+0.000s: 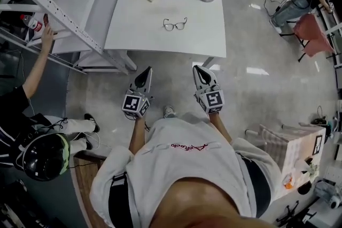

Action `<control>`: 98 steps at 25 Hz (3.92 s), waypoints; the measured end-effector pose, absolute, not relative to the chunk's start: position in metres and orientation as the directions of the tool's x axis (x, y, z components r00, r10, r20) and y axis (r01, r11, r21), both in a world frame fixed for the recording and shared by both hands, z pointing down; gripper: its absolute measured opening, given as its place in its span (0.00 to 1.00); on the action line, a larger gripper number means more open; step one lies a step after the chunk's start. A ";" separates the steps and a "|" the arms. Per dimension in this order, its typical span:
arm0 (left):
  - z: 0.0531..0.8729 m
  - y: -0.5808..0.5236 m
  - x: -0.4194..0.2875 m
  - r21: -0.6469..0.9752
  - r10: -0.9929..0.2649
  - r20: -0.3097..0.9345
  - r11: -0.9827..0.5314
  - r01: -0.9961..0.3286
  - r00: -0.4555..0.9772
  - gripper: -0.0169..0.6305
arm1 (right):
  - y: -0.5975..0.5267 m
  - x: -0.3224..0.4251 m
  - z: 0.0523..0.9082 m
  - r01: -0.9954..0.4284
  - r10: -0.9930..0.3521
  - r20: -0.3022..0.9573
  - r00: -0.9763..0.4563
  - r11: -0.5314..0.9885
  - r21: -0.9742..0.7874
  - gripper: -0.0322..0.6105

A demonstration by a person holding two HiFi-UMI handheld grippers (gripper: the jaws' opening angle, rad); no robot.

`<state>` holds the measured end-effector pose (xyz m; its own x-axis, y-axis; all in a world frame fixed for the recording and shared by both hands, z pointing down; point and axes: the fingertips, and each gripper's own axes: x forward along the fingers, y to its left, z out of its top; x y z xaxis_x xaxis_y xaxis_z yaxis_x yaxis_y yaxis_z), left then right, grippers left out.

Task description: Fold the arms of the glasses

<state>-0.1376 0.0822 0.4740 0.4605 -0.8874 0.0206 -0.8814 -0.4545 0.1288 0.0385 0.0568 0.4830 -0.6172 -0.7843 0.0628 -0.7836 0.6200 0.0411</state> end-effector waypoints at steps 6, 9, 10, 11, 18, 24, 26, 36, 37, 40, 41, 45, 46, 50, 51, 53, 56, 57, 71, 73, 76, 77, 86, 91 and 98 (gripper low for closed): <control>0.482 0.070 -0.151 0.140 -0.873 0.031 -0.478 -0.867 0.486 0.02 | 0.051 0.020 0.493 -0.791 -0.790 0.080 -0.607 0.611 0.031 0.09; 0.484 0.066 -0.152 0.144 -0.867 0.036 -0.487 -0.861 0.497 0.02 | 0.049 0.018 0.492 -0.798 -0.797 0.082 -0.599 0.602 0.030 0.09; 0.485 0.065 -0.152 0.146 -0.865 0.039 -0.491 -0.859 0.500 0.02 | 0.048 0.018 0.492 -0.801 -0.800 0.083 -0.594 0.598 0.028 0.09; 0.486 0.064 -0.152 0.147 -0.863 0.041 -0.494 -0.857 0.504 0.02 | 0.048 0.019 0.493 -0.804 -0.803 0.084 -0.590 0.594 0.026 0.09; 0.495 0.044 -0.148 0.166 -0.849 0.051 -0.512 -0.842 0.526 0.02 | 0.032 0.023 0.501 -0.818 -0.815 0.101 -0.571 0.575 0.014 0.09; 0.495 0.015 -0.143 0.172 -0.843 0.046 -0.521 -0.836 0.536 0.02 | 0.005 0.019 0.501 -0.809 -0.807 0.092 -0.583 0.587 0.021 0.09; 0.496 0.006 -0.139 0.177 -0.842 0.045 -0.523 -0.834 0.538 0.02 | -0.005 0.020 0.501 -0.807 -0.805 0.092 -0.586 0.590 0.022 0.09; 0.504 -0.060 -0.135 0.237 -0.851 0.041 -0.501 -0.832 0.524 0.02 | -0.067 0.023 0.518 -0.796 -0.790 0.114 -0.602 0.605 -0.010 0.08; 0.505 -0.070 -0.136 0.234 -0.853 0.045 -0.498 -0.835 0.521 0.02 | -0.077 0.023 0.519 -0.795 -0.789 0.116 -0.604 0.607 -0.014 0.08; 0.505 -0.101 -0.138 0.220 -0.860 0.058 -0.484 -0.847 0.506 0.02 | -0.109 0.021 0.518 -0.786 -0.780 0.115 -0.615 0.618 -0.018 0.08; 0.505 -0.111 -0.140 0.217 -0.865 0.060 -0.476 -0.852 0.499 0.02 | -0.121 0.020 0.517 -0.781 -0.774 0.114 -0.622 0.625 -0.017 0.09; 0.502 -0.149 -0.144 0.215 -0.884 0.065 -0.440 -0.872 0.463 0.02 | -0.163 0.017 0.515 -0.756 -0.751 0.106 -0.652 0.655 -0.016 0.08; 0.501 -0.158 -0.144 0.215 -0.888 0.065 -0.434 -0.875 0.456 0.02 | -0.173 0.016 0.515 -0.750 -0.745 0.104 -0.659 0.661 -0.015 0.08; 0.498 -0.192 -0.142 0.205 -0.898 0.066 -0.415 -0.886 0.435 0.02 | -0.213 0.013 0.507 -0.724 -0.721 0.082 -0.689 0.689 -0.024 0.08; 0.498 -0.200 -0.140 0.204 -0.900 0.065 -0.410 -0.889 0.431 0.02 | -0.221 0.016 0.507 -0.721 -0.718 0.077 -0.692 0.693 -0.021 0.08; 0.496 -0.216 -0.135 0.198 -0.905 0.063 -0.403 -0.894 0.422 0.02 | -0.237 0.020 0.508 -0.715 -0.713 0.073 -0.698 0.698 -0.020 0.08; 0.494 -0.232 -0.129 0.187 -0.911 0.061 -0.391 -0.901 0.408 0.02 | -0.253 0.020 0.501 -0.693 -0.690 0.068 -0.721 0.720 -0.043 0.08; 0.494 -0.236 -0.128 0.184 -0.914 0.062 -0.385 -0.904 0.402 0.02 | -0.258 0.021 0.500 -0.686 -0.682 0.071 -0.728 0.727 -0.041 0.08; 0.506 -0.245 -0.148 0.186 -0.928 0.125 -0.326 -0.927 0.351 0.02 | -0.280 0.024 0.524 -0.683 -0.675 0.109 -0.730 0.725 -0.090 0.08; 0.511 -0.245 -0.152 0.191 -0.924 0.138 -0.328 -0.925 0.356 0.02 | -0.282 0.024 0.530 -0.696 -0.687 0.113 -0.718 0.712 -0.095 0.09; 0.518 -0.242 -0.154 0.202 -0.914 0.156 -0.340 -0.918 0.373 0.02 | -0.278 0.018 0.530 -0.699 -0.685 0.137 -0.715 0.708 -0.104 0.08; 0.521 -0.240 -0.155 0.207 -0.911 0.163 -0.343 -0.916 0.379 0.02 | -0.276 0.016 0.532 -0.698 -0.684 0.143 -0.715 0.708 -0.105 0.08; 0.565 -0.216 -0.156 0.271 -0.864 0.250 -0.370 -0.889 0.436 0.02 | -0.247 0.020 0.571 -0.739 -0.700 0.247 -0.670 0.661 -0.132 0.09; 0.578 -0.211 -0.144 0.274 -0.841 0.265 -0.404 -0.873 0.472 0.02 | -0.236 0.021 0.582 -0.739 -0.692 0.270 -0.670 0.657 -0.148 0.09; 0.600 -0.203 -0.134 0.216 -0.818 0.293 -0.448 -0.868 0.495 0.05 | -0.222 0.008 0.596 -0.713 -0.654 0.308 -0.691 0.687 -0.139 0.10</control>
